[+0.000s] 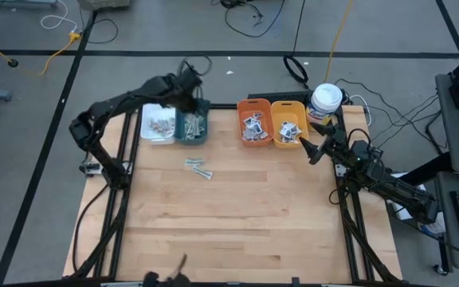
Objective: Pick & Place First Aid Supplies
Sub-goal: Put the bandage pack into the blue bin
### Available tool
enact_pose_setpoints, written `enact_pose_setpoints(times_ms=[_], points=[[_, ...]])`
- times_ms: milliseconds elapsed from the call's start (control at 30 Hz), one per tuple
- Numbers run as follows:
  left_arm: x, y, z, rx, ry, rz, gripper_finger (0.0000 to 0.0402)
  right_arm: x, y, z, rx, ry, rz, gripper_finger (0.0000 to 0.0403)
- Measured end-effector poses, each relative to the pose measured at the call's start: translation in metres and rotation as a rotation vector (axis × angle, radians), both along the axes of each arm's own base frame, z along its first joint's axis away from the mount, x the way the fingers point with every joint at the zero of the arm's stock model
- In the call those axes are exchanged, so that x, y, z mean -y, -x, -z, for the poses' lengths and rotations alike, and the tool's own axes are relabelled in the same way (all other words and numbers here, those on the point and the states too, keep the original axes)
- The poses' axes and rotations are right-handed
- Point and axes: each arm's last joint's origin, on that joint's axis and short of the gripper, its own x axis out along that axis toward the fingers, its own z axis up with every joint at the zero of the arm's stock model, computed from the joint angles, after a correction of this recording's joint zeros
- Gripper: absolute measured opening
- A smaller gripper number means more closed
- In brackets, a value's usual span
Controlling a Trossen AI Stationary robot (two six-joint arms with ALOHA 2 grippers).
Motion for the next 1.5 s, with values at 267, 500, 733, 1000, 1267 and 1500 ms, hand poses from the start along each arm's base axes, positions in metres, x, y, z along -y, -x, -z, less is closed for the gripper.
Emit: enact_pose_setpoints(times_ms=[267, 500, 733, 1000, 1267, 1500], points=[[-0.047, 0.022, 0.032, -0.020, 0.143, -0.253, 0.0003, 0.000, 0.000, 0.000, 0.000, 0.000, 0.000, 0.0392], [-0.060, 0.010, 0.080, -0.097, 0.270, -0.270, 0.0002, 0.000, 0.000, 0.000, 0.000, 0.000, 0.000, 0.0392], [-0.057, -0.002, 0.101, -0.135, 0.314, -0.256, 0.0005, 0.000, 0.000, 0.000, 0.000, 0.000, 0.000, 0.0392], [-0.056, -0.009, 0.101, -0.098, 0.297, -0.224, 0.0084, 0.000, 0.000, 0.000, 0.000, 0.000, 0.000, 0.0392], [-0.048, -0.007, 0.076, -0.090, 0.207, -0.056, 0.0223, 0.000, 0.000, 0.000, 0.000, 0.000, 0.000, 0.0392], [-0.016, -0.013, 0.046, -0.226, -0.003, 0.589, 0.0264, 0.000, 0.000, 0.000, 0.000, 0.000, 0.000, 0.0392]])
